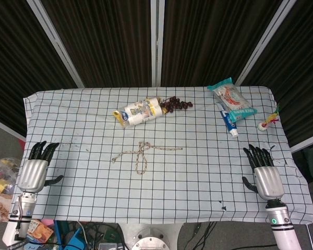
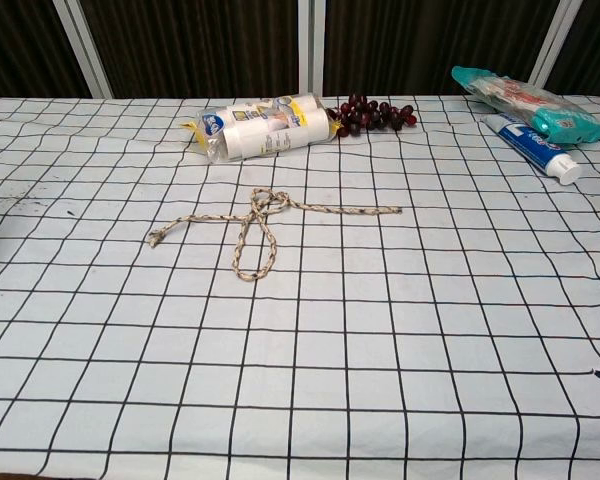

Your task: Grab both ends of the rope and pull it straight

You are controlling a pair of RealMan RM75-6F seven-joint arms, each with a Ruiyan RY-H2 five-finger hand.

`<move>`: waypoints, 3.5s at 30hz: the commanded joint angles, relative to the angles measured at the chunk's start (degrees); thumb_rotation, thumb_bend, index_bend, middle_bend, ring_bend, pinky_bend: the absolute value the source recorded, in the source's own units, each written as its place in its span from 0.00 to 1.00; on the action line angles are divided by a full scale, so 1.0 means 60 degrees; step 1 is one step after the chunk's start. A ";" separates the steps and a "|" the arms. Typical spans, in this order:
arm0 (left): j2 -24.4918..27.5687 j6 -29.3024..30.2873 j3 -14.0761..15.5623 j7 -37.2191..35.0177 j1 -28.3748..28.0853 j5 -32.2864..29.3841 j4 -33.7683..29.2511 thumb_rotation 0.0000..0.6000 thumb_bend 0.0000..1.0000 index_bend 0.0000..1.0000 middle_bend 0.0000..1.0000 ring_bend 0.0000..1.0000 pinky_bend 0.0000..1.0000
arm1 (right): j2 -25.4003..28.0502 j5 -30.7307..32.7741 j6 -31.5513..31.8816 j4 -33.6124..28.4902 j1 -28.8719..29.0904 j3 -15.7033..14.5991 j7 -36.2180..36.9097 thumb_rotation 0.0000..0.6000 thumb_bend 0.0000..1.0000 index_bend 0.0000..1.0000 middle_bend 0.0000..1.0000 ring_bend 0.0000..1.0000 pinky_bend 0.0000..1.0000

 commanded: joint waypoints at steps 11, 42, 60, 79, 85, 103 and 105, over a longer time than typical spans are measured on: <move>0.0114 -0.0673 -0.0198 0.0791 -0.0309 -0.0338 -0.1179 1.00 0.03 0.13 0.12 0.00 0.02 | 0.0131 -0.0023 0.0004 -0.0345 0.0062 0.0183 -0.0194 1.00 0.20 0.00 0.00 0.00 0.00; -0.4102 -0.1846 -0.2597 0.6364 -0.3889 -0.6233 -0.1048 1.00 0.13 0.35 0.31 0.12 0.16 | 0.0453 0.0349 -0.0604 -0.0700 0.0814 0.0890 -0.0313 1.00 0.20 0.00 0.00 0.00 0.00; -0.5073 -0.1437 -0.2353 0.7521 -0.4972 -0.6894 0.0422 1.00 0.16 0.42 0.38 0.14 0.15 | 0.0493 0.0571 -0.0604 -0.0596 0.0829 0.0917 -0.0181 1.00 0.26 0.00 0.00 0.00 0.00; -0.5246 -0.1352 -0.2422 0.7935 -0.5301 -0.7448 0.0792 1.00 0.18 0.45 0.27 0.11 0.15 | 0.0398 0.0643 -0.0691 -0.0487 0.0959 0.0937 -0.0124 1.00 0.26 0.00 0.00 0.00 0.00; -0.5389 -0.1422 -0.2468 0.7936 -0.5426 -0.7599 0.1055 1.00 0.20 0.44 0.26 0.11 0.15 | 0.0398 0.0677 -0.0713 -0.0433 0.0967 0.0923 -0.0069 1.00 0.26 0.00 0.00 0.00 0.00; -0.5438 -0.1467 -0.2482 0.7963 -0.5565 -0.7969 0.1118 1.00 0.31 0.48 0.28 0.11 0.15 | 0.0268 0.0744 -0.0781 -0.0207 0.1005 0.0882 0.0077 1.00 0.26 0.00 0.00 0.00 0.00; -0.5460 -0.1452 -0.2469 0.7978 -0.5585 -0.7987 0.1152 1.00 0.32 0.49 0.29 0.11 0.14 | 0.0261 0.0754 -0.0787 -0.0195 0.1009 0.0882 0.0080 1.00 0.26 0.00 0.00 0.00 0.00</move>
